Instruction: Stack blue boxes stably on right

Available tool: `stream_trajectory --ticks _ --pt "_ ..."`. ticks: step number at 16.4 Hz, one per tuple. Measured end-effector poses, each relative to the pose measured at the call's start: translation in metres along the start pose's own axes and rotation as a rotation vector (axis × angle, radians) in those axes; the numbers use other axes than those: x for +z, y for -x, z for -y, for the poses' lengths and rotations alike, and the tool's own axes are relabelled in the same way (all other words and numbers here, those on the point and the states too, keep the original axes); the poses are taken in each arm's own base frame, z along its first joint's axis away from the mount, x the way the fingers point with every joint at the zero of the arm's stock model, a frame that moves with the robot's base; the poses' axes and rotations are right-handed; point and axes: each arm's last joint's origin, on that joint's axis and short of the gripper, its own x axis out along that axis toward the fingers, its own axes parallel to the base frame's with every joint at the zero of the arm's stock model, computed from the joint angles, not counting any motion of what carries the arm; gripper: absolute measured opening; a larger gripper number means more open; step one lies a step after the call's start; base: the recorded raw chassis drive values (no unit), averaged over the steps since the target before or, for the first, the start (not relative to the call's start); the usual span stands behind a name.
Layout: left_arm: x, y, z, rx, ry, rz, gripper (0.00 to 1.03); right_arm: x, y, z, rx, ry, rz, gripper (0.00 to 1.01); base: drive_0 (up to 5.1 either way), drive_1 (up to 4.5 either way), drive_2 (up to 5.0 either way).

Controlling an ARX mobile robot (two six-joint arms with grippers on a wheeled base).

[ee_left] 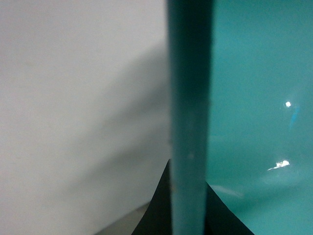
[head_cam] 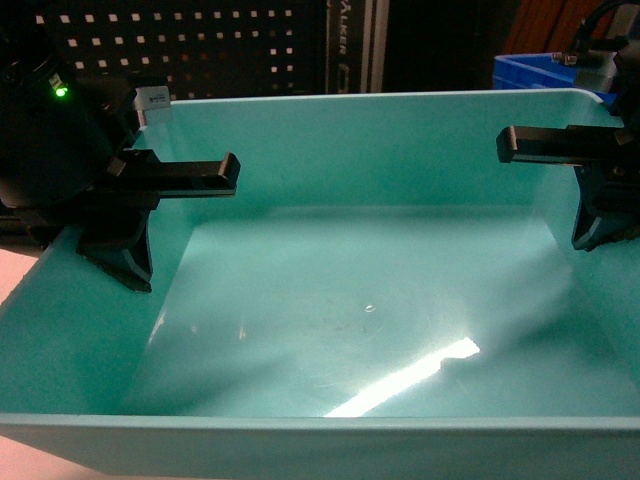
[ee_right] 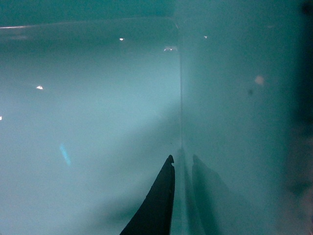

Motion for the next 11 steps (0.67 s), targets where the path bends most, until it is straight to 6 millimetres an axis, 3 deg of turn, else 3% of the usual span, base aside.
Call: stream_trajectory --ticks 11 --pt "-0.0003 0.0007 0.0002 -0.002 -0.001 -0.001 0.02 -0.0004 0.0001 0.0002 -0.003 0.0 -0.004 0.08 1.3 -6.66 0.2"
